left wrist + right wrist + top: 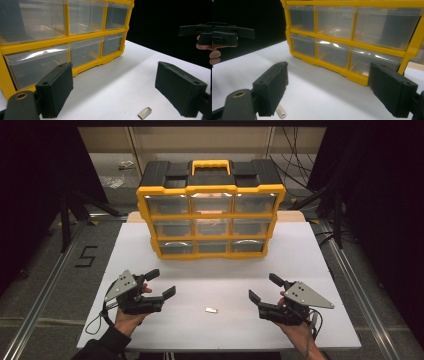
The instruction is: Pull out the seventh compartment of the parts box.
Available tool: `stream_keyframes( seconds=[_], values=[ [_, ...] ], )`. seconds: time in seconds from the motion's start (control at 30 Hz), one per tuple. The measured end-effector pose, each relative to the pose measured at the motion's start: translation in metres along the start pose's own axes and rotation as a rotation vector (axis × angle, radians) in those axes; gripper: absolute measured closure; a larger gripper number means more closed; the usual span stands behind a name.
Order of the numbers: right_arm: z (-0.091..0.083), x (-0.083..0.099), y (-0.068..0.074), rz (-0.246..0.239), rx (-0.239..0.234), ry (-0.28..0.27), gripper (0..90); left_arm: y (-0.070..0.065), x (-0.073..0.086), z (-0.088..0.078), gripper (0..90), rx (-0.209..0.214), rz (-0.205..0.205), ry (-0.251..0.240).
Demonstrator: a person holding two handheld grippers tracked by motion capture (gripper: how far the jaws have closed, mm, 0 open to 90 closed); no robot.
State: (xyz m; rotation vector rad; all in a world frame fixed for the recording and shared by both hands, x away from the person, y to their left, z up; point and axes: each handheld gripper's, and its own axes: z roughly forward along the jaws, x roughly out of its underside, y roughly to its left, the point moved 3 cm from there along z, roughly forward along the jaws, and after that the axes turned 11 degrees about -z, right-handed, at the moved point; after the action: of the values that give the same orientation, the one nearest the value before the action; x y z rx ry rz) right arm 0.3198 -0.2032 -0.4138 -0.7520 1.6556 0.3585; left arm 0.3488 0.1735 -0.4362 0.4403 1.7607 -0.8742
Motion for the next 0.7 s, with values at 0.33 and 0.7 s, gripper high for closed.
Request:
stream_keyframes(
  seconds=[0.33,0.7],
  values=[
    [0.0001,-0.0001,0.0003,0.000,-0.002,-0.003,18.0,0.0028,-0.0015,0.0003,13.9,-0.001,0.019,-0.016],
    [-0.0001,0.0004,-0.0006,0.007,-0.005,-0.001,18.1,0.0023,-0.0019,0.0036,13.7,-0.051,0.118,0.005]
  ],
)
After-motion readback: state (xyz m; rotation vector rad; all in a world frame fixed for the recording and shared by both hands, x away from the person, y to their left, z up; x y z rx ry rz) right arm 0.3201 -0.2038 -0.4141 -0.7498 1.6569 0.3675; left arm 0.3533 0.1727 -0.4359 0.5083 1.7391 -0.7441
